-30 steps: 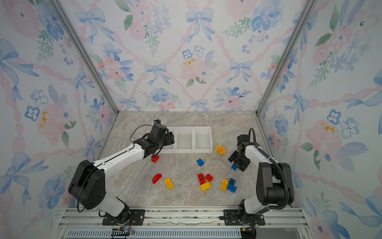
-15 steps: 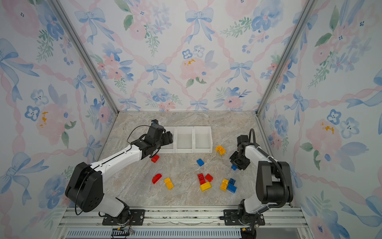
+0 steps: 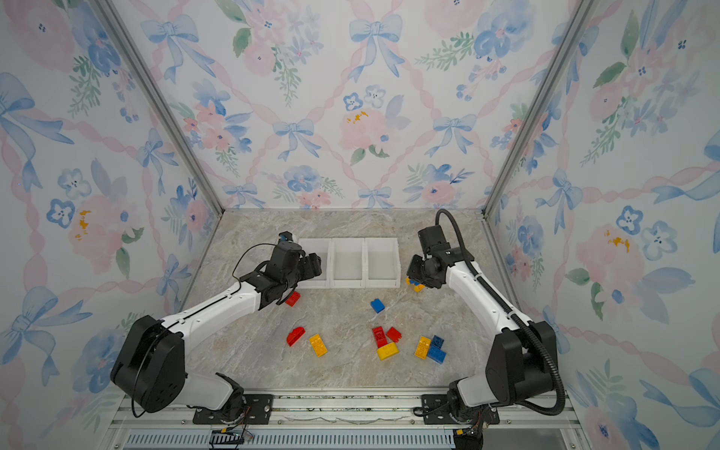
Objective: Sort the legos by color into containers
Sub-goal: 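Carry the blue brick to the bin farthest along and release it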
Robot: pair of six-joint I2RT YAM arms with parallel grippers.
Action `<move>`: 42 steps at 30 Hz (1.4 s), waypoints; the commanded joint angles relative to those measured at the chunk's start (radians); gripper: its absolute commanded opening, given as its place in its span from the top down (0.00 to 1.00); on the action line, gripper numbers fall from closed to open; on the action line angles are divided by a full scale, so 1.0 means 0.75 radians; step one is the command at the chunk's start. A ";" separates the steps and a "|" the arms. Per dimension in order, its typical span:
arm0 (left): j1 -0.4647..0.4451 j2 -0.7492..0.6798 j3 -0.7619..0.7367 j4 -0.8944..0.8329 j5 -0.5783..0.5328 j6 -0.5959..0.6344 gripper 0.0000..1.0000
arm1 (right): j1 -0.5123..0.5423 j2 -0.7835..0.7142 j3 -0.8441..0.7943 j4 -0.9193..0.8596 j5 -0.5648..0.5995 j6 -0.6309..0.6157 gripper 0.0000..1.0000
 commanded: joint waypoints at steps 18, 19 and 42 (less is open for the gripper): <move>0.033 -0.138 -0.167 0.058 0.039 -0.035 0.09 | 0.200 0.680 0.585 -0.021 0.061 -0.249 0.73; 0.035 -0.142 -0.173 0.058 0.039 -0.037 0.09 | 0.202 0.697 0.594 -0.029 0.062 -0.249 0.73; 0.064 -0.151 -0.169 0.057 0.059 -0.012 0.05 | 0.203 0.572 0.589 -0.105 0.038 -0.340 0.42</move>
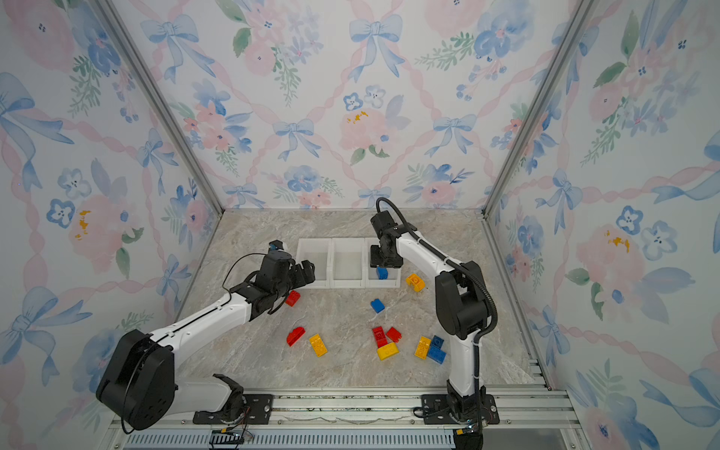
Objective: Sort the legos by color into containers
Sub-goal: 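Carry the blue brick to the bin farthest along and release it, then move the right gripper to the yellow brick and grasp it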
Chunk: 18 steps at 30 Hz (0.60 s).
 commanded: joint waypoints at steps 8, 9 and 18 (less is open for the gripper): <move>0.011 -0.017 0.013 0.018 0.020 0.020 0.04 | -0.069 -0.335 -0.132 -0.076 -0.009 -0.213 0.29; 0.012 -0.017 0.012 0.016 0.018 0.022 0.04 | -0.098 -0.364 -0.165 -0.069 -0.014 -0.236 0.28; 0.012 -0.019 0.014 0.022 0.027 0.028 0.03 | -0.333 -0.397 -0.366 -0.080 -0.033 -0.451 0.26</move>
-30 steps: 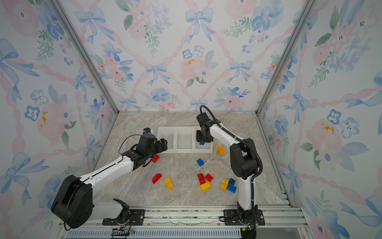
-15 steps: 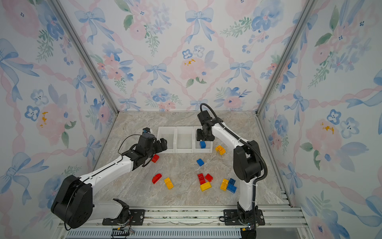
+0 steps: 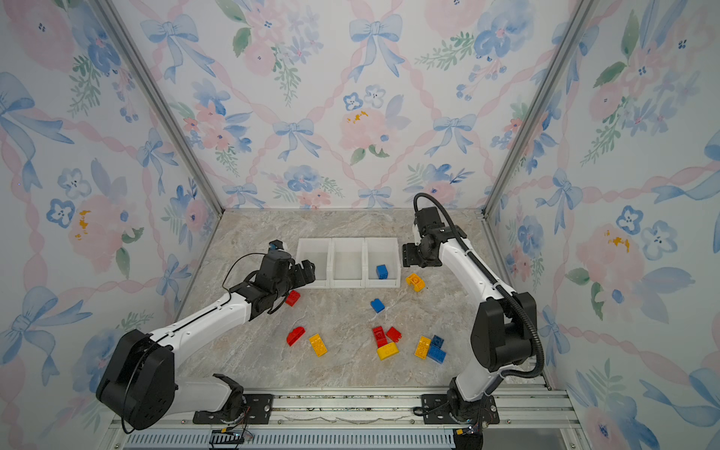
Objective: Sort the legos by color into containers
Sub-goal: 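Move the right gripper to the yellow brick and grasp it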
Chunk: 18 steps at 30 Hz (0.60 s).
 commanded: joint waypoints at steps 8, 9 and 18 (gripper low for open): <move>0.009 -0.013 0.020 0.020 0.013 0.027 0.03 | -0.045 0.184 -0.027 -0.024 -0.025 -0.178 0.21; 0.009 -0.015 0.017 0.020 0.010 0.026 0.03 | -0.044 0.202 -0.024 -0.016 -0.023 -0.177 0.20; 0.009 -0.047 -0.011 0.020 -0.008 0.014 0.02 | -0.014 0.331 -0.013 0.013 0.009 -0.168 0.16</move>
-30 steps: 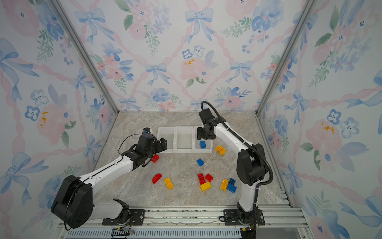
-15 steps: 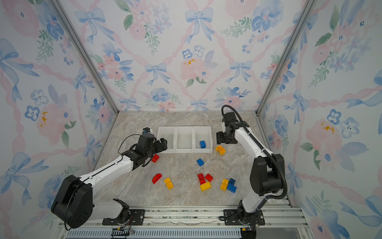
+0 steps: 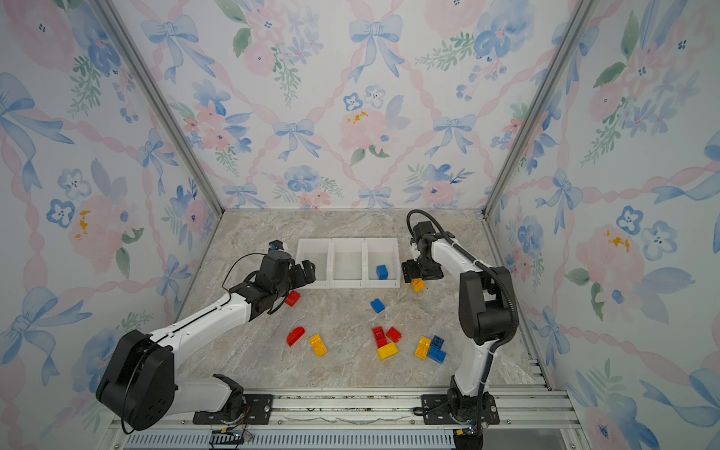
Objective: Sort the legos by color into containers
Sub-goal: 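Move the right gripper to the yellow brick and grasp it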
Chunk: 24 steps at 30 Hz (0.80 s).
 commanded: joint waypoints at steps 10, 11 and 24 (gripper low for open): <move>0.011 -0.028 -0.007 0.021 -0.015 0.008 0.02 | 0.027 0.103 0.015 0.037 0.036 0.015 0.25; 0.011 -0.025 -0.004 0.021 -0.014 0.009 0.02 | 0.028 0.109 0.017 0.038 0.038 0.016 0.28; 0.010 0.006 0.013 0.032 -0.010 -0.001 0.02 | 0.029 0.028 -0.001 0.003 0.040 0.043 0.64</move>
